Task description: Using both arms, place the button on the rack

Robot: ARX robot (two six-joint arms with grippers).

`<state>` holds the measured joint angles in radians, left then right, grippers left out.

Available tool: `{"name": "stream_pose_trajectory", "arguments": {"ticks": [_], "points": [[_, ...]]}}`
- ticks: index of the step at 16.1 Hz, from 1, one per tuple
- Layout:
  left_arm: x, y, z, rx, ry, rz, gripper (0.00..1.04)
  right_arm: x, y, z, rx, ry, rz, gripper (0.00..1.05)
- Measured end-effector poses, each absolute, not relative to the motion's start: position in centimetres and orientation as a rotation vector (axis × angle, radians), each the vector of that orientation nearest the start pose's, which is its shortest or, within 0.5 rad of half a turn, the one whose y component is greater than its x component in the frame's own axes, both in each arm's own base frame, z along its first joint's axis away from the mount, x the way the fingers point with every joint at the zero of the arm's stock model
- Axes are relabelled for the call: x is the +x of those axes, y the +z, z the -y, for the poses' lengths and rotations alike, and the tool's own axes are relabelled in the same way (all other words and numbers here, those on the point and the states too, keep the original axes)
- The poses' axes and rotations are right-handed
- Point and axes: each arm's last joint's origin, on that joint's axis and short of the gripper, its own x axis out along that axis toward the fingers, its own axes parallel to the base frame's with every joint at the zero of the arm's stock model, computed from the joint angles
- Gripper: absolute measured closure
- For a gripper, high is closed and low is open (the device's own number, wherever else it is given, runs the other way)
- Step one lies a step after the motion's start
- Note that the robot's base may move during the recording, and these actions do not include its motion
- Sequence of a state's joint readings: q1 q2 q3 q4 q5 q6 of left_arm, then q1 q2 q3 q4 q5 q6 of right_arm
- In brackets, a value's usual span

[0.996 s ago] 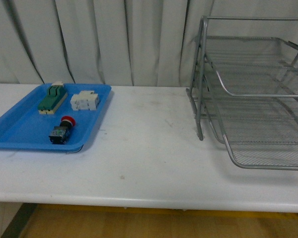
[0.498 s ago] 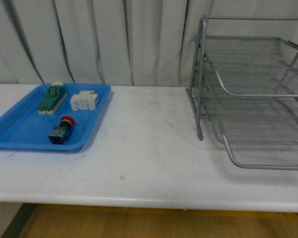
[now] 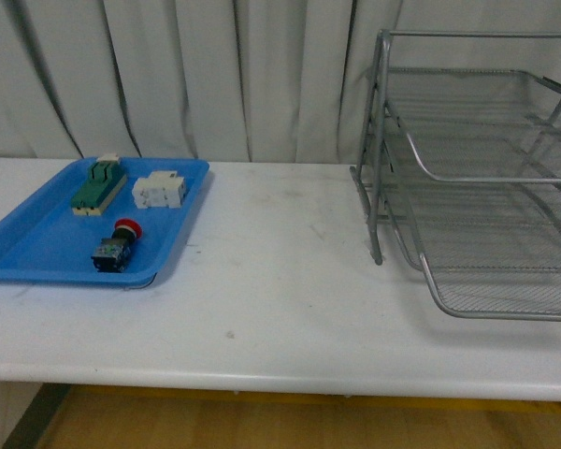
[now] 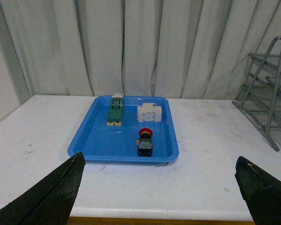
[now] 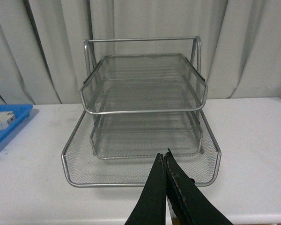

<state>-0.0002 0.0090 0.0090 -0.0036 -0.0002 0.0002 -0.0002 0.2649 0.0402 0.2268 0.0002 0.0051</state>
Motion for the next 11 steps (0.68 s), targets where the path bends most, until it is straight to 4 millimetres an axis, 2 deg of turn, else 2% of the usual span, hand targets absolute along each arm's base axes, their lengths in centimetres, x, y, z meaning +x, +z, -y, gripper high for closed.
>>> {"name": "stream_pose_trajectory", "arguments": {"ticks": [2,6,8,11], "points": [[9.8,16.6,0.0,0.000,0.000,-0.003,0.07,11.2,17.0,0.0,0.005,-0.001,0.008,1.03],[9.8,16.6,0.0,0.000,0.000,-0.003,0.07,10.8,17.0,0.0,0.004,0.000,0.012,1.03],[9.8,16.6,0.0,0.000,0.001,-0.003,0.07,9.8,16.6,0.0,0.003,0.000,-0.008,1.03],[9.8,16.6,0.0,0.000,0.000,-0.003,0.07,9.7,16.7,0.0,0.002,0.000,0.007,1.03]]}}
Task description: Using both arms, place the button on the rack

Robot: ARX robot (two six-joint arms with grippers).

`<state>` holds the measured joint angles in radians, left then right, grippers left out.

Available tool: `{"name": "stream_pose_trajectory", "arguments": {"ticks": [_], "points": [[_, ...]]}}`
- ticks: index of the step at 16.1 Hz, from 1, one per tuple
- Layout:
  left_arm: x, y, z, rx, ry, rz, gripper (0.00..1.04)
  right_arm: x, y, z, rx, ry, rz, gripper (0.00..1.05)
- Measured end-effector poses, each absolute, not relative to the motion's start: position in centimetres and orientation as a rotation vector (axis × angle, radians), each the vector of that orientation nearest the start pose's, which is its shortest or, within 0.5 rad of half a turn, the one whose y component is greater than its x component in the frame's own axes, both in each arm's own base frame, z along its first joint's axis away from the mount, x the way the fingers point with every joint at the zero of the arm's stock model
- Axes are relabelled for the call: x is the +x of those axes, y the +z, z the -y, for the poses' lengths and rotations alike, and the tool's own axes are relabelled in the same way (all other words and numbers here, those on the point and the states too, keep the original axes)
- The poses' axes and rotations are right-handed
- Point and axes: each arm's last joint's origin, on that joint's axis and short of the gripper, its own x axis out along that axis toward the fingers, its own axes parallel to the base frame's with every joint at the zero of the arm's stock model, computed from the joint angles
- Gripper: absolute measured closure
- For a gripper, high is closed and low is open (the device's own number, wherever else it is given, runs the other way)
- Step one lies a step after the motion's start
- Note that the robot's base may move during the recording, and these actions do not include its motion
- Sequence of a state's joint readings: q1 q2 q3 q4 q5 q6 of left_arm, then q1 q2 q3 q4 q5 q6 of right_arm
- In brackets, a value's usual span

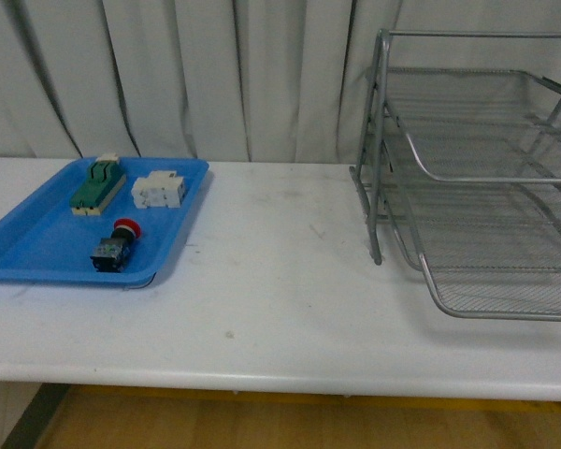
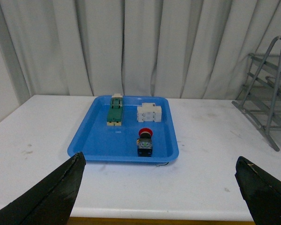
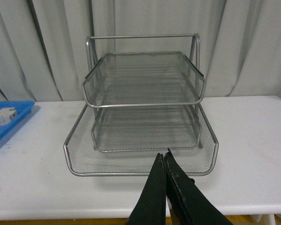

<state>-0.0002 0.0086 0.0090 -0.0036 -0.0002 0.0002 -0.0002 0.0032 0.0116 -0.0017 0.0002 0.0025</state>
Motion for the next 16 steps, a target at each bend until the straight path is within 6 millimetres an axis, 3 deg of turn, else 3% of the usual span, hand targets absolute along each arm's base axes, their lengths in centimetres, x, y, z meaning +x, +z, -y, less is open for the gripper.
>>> {"name": "stream_pose_trajectory", "arguments": {"ticks": [2,6,9,12,14,16], "points": [[9.8,16.6,0.0,0.000,0.000,-0.003,0.07,9.7,16.7,0.0,0.002,0.000,0.004,0.97],[9.8,16.6,0.0,0.000,0.000,-0.003,0.07,9.7,16.7,0.0,0.002,0.000,0.004,0.44],[9.8,16.6,0.0,0.000,0.000,-0.003,0.07,9.7,16.7,0.0,0.002,0.000,0.004,0.17],[9.8,16.6,0.0,0.000,0.000,-0.004,0.07,9.7,16.7,0.0,0.002,0.000,0.004,0.05],[10.0,16.8,0.2,-0.052,0.100,-0.304,0.07,9.7,16.7,0.0,0.001,0.000,0.004,0.07],[12.0,18.1,-0.6,-0.094,0.143,-0.289,0.07,9.7,16.7,0.0,0.002,0.000,0.004,0.06]]}}
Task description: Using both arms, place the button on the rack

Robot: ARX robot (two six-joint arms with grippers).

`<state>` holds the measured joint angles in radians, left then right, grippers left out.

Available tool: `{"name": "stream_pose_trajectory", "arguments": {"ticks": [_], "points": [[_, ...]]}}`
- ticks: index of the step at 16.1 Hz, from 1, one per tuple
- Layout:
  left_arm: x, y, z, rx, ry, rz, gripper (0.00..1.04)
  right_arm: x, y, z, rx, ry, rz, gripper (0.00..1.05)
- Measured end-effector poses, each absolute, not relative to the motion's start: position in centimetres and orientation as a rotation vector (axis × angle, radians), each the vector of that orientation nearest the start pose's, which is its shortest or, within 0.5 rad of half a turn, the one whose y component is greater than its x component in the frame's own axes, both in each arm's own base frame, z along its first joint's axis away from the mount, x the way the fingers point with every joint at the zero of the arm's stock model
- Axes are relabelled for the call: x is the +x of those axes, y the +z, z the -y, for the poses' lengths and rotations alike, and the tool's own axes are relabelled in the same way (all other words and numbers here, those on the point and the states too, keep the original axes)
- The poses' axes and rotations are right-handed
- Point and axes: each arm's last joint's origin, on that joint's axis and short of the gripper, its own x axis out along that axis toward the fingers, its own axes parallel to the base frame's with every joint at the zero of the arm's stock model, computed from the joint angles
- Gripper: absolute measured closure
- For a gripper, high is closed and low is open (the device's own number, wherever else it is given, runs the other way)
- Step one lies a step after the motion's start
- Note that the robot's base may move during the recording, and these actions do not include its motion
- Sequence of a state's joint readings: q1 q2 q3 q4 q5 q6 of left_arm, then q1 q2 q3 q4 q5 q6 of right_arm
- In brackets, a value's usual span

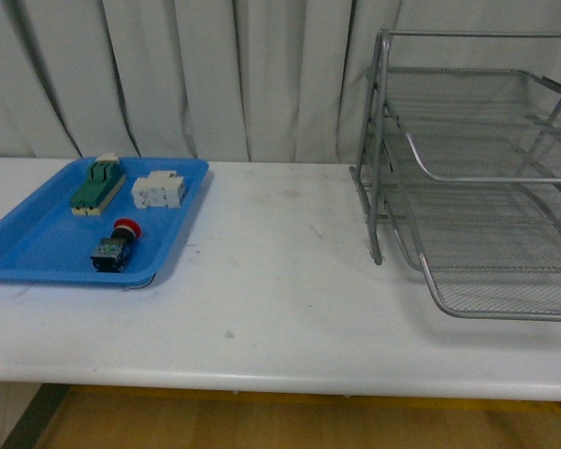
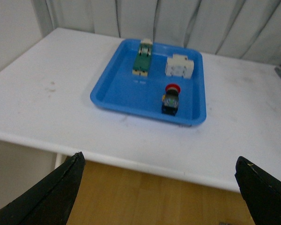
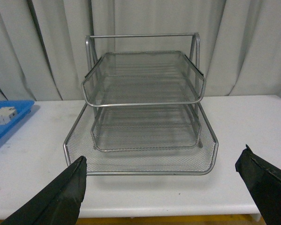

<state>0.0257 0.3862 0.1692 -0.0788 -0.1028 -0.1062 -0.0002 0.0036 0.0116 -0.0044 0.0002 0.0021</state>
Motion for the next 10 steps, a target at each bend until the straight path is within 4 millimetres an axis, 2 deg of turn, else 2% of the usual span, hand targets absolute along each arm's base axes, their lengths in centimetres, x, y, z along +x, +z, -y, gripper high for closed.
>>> {"name": "stream_pose_trajectory", "arguments": {"ticks": [1,2,4,5,7,9,10], "points": [[13.9,18.9,-1.2,-0.107,0.138,-0.261,0.07,9.7,16.7,0.0,0.002,0.000,0.005,0.06],[16.7,19.6,-1.4,-0.108,0.100,-0.247,0.07,9.7,16.7,0.0,0.002,0.000,0.005,0.06],[23.8,20.0,-1.3,-0.072,0.051,-0.252,0.07,9.7,16.7,0.0,0.002,0.000,0.005,0.06],[27.5,19.2,-1.0,-0.052,0.038,-0.300,0.07,9.7,16.7,0.0,0.002,0.000,0.005,0.06],[34.0,15.7,0.0,-0.025,-0.024,-0.488,0.07,9.7,16.7,0.0,0.002,0.000,0.005,0.06],[38.4,12.8,0.6,0.000,-0.064,-0.614,0.07,9.7,16.7,0.0,0.002,0.000,0.005,0.06],[40.0,12.4,0.9,0.022,-0.075,-0.638,0.07,9.7,16.7,0.0,0.002,0.000,0.005,0.06]]}}
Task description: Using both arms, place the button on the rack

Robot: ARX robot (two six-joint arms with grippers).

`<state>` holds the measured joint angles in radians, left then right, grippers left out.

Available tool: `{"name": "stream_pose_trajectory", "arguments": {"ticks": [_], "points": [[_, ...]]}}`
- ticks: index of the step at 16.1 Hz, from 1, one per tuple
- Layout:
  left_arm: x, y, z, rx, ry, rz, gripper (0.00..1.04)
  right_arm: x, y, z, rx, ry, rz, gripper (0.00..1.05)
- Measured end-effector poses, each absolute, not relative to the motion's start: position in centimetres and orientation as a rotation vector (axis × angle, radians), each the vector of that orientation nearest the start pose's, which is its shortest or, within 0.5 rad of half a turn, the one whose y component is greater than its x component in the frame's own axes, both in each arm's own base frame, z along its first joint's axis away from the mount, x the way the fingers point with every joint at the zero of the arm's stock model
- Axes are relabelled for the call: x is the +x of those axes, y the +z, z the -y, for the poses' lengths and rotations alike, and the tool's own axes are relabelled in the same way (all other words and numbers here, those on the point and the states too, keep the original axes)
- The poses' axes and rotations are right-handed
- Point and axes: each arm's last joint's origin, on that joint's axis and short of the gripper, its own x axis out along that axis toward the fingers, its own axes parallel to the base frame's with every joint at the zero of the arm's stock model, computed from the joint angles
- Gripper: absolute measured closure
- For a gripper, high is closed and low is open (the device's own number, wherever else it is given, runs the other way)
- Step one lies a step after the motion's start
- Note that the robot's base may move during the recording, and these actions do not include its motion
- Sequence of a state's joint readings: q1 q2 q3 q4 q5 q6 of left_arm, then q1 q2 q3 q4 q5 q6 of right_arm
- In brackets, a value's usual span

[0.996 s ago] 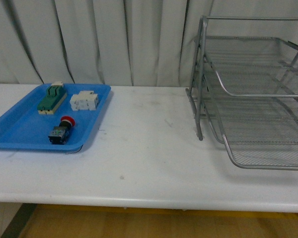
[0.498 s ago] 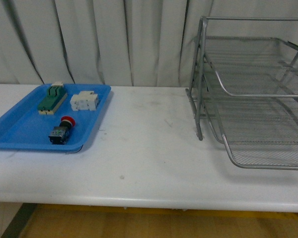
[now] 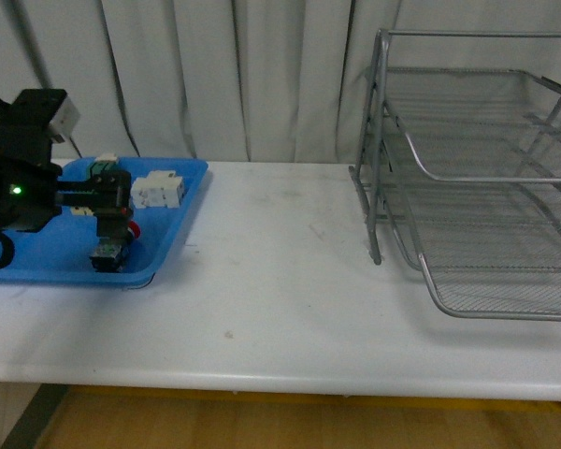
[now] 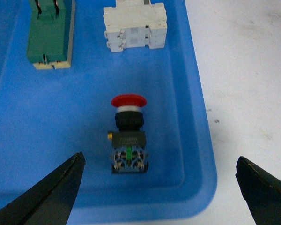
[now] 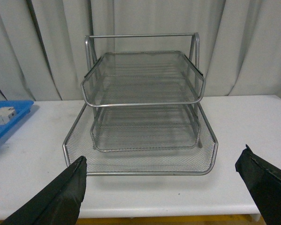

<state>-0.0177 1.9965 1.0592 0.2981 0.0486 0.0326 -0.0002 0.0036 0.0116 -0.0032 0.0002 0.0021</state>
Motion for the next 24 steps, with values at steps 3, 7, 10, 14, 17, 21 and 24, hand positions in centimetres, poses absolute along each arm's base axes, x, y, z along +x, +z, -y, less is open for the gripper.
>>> {"name": "stream_pose_trajectory", "arguments": {"ticks": [3,7,10,14,17,21,24], "points": [[43.9,12.3,1.0,0.066,-0.091,-0.683,0.07,9.7,16.7,0.0,0.002,0.000,0.005,0.06],[46.1,10.2,0.0,0.078,-0.072,-0.814,0.07,9.7,16.7,0.0,0.002,0.000,0.005,0.06],[46.2,9.8,-0.4,0.067,-0.064,-0.842,0.07,9.7,16.7,0.0,0.002,0.000,0.004,0.06],[46.1,9.1,-0.9,0.043,-0.069,-0.886,0.07,9.7,16.7,0.0,0.002,0.000,0.004,0.06],[46.2,7.6,-0.6,0.048,-0.069,-0.942,0.07,9.7,16.7,0.0,0.002,0.000,0.004,0.06],[46.6,7.2,0.1,0.067,-0.068,-0.943,0.14,9.7,16.7,0.0,0.002,0.000,0.004,0.06],[46.7,7.3,0.2,0.083,-0.045,-0.941,0.48,9.7,16.7,0.0,0.002,0.000,0.005,0.06]]}}
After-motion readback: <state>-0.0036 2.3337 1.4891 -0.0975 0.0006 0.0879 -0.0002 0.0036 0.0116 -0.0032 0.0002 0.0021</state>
